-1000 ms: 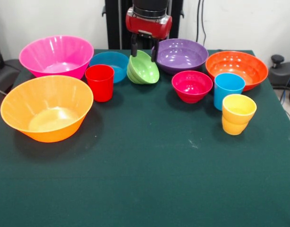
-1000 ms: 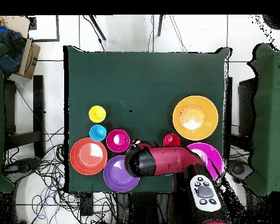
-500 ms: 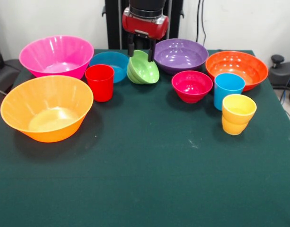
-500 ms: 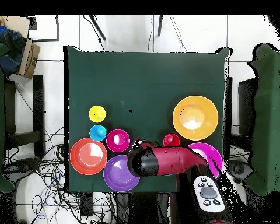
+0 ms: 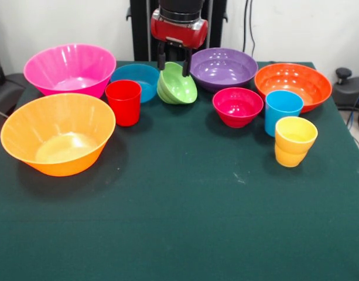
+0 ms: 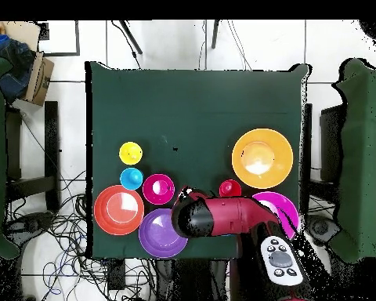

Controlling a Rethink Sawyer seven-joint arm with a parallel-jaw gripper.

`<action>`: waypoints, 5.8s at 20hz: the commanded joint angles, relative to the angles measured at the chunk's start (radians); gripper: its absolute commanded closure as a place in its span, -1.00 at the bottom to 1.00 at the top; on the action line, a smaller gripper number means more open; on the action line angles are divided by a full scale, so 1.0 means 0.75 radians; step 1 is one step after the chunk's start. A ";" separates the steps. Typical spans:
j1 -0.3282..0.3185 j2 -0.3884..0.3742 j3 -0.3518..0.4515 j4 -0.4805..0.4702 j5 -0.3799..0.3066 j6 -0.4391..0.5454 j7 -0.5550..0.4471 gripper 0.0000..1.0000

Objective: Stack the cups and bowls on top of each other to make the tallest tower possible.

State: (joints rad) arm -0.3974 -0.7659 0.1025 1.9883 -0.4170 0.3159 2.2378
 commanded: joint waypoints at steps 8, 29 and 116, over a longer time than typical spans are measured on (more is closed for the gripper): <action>0.000 0.042 0.081 -0.031 -0.063 0.128 -0.097 -1.00; 0.000 0.031 0.075 -0.023 -0.066 0.124 -0.094 -1.00; -0.264 0.068 0.557 -0.097 -0.377 0.481 -0.585 -1.00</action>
State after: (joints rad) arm -0.5940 -0.7607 0.4360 1.9600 -0.6373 0.5772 2.0471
